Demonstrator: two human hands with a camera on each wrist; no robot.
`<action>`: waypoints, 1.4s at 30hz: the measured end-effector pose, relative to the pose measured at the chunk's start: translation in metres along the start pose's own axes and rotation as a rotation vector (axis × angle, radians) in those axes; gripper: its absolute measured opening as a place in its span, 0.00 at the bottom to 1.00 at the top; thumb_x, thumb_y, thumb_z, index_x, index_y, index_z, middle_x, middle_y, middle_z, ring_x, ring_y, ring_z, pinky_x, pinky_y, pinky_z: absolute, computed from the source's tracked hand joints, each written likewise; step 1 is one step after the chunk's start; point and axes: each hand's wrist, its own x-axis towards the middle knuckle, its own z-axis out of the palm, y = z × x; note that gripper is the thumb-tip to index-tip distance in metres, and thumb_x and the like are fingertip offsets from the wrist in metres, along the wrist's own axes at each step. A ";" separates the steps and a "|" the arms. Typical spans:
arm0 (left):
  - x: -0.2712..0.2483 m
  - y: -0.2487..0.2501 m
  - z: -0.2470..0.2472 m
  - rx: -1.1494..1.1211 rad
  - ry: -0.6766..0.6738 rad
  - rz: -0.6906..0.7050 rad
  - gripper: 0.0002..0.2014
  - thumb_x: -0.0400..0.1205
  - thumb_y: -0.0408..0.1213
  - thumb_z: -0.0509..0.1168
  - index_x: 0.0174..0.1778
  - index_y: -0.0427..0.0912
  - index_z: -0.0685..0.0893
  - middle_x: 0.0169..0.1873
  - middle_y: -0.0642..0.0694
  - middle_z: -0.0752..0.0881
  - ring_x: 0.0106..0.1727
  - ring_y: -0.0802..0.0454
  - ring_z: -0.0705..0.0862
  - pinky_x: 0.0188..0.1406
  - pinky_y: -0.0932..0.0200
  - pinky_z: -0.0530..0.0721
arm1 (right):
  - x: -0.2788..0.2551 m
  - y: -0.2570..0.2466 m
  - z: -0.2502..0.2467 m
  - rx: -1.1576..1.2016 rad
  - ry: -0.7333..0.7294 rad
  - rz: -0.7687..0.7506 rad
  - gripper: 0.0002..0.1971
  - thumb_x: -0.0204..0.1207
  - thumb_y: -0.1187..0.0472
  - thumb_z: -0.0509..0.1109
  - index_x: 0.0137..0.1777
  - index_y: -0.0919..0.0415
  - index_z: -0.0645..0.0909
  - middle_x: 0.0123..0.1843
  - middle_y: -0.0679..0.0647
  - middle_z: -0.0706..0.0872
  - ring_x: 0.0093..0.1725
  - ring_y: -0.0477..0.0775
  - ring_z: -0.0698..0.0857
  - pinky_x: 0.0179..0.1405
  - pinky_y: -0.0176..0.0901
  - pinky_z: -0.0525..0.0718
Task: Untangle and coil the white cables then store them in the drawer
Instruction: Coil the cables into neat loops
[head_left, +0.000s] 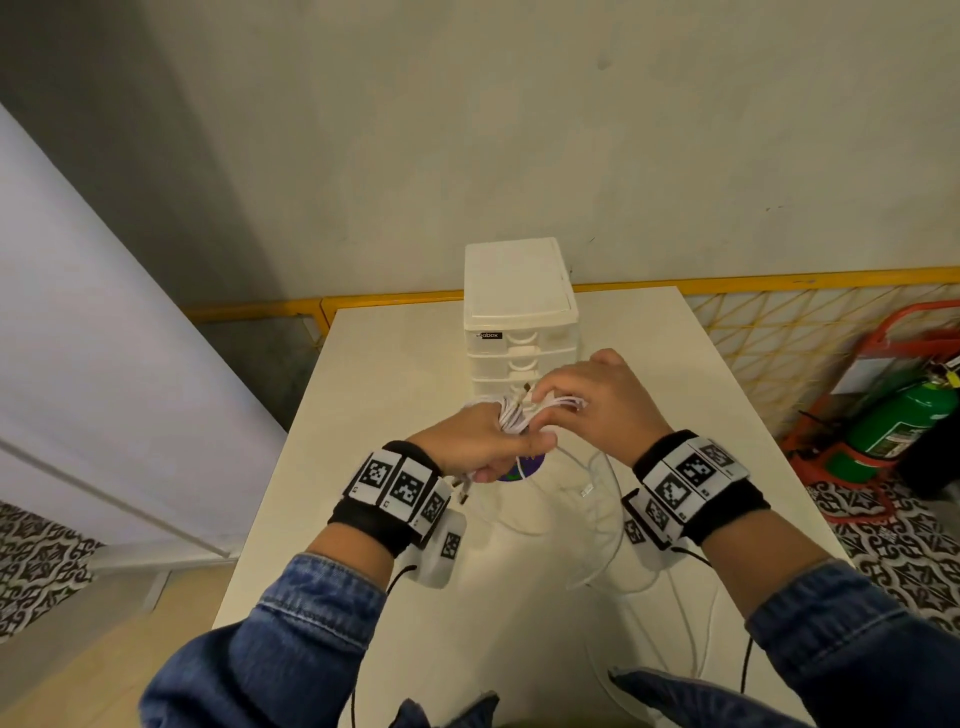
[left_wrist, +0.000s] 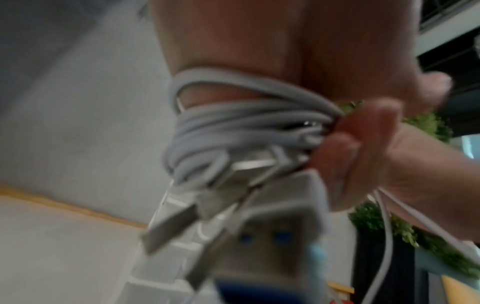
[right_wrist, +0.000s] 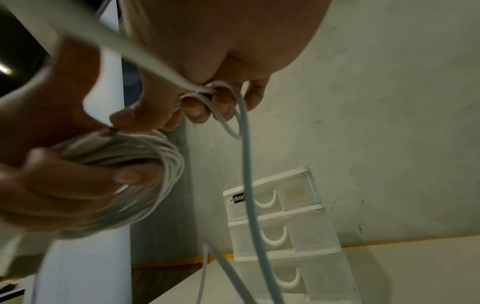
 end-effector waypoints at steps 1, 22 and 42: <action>-0.002 0.002 0.000 -0.020 -0.017 0.011 0.20 0.78 0.50 0.69 0.32 0.36 0.74 0.14 0.45 0.70 0.13 0.54 0.65 0.15 0.66 0.65 | 0.001 0.002 -0.001 -0.046 -0.020 -0.003 0.12 0.68 0.43 0.64 0.38 0.47 0.84 0.36 0.44 0.88 0.36 0.42 0.80 0.48 0.42 0.64; -0.010 0.014 -0.018 -0.828 0.084 0.245 0.19 0.83 0.50 0.51 0.30 0.43 0.72 0.10 0.55 0.63 0.08 0.60 0.59 0.12 0.72 0.60 | -0.006 0.005 0.031 0.241 -0.052 0.243 0.06 0.75 0.54 0.66 0.42 0.56 0.80 0.39 0.46 0.86 0.42 0.52 0.85 0.50 0.56 0.82; -0.024 0.031 -0.005 -0.366 -0.017 0.136 0.18 0.80 0.41 0.64 0.25 0.41 0.71 0.12 0.55 0.64 0.12 0.58 0.59 0.15 0.65 0.55 | 0.011 0.006 0.004 0.361 0.002 0.257 0.15 0.83 0.49 0.53 0.43 0.58 0.73 0.33 0.45 0.85 0.34 0.38 0.83 0.36 0.35 0.74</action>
